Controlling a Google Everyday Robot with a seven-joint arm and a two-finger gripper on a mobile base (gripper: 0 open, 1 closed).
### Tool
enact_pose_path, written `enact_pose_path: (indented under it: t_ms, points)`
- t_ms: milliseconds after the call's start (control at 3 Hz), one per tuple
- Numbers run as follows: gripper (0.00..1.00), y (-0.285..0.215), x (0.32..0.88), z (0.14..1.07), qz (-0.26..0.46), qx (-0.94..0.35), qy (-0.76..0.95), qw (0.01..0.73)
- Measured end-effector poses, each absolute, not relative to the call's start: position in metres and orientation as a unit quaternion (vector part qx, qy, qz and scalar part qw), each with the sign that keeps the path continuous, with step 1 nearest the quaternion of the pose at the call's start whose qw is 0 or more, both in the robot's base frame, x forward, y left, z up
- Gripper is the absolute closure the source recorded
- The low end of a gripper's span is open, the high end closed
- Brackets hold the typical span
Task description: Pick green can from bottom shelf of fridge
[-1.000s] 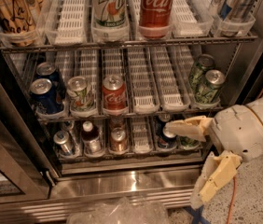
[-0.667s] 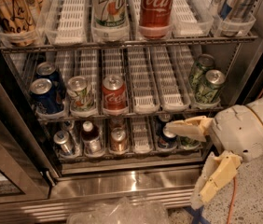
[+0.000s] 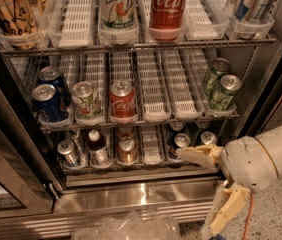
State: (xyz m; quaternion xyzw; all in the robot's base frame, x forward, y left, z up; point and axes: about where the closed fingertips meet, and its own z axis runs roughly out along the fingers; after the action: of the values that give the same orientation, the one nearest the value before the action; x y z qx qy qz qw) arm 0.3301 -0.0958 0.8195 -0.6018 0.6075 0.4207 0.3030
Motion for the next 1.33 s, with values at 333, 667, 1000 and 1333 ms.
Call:
enact_pose_path:
  t_ms: [333, 667, 1000, 1333]
  points:
    - [0.00, -0.103, 0.319, 0.780, 0.433, -0.597, 0.618, 0.272]
    - [0.00, -0.103, 0.319, 0.780, 0.433, -0.597, 0.618, 0.272]
    - [0.00, -0.093, 0.317, 0.774, 0.473, -0.576, 0.586, 0.317]
    - [0.00, -0.067, 0.311, 0.757, 0.559, -0.515, 0.514, 0.397]
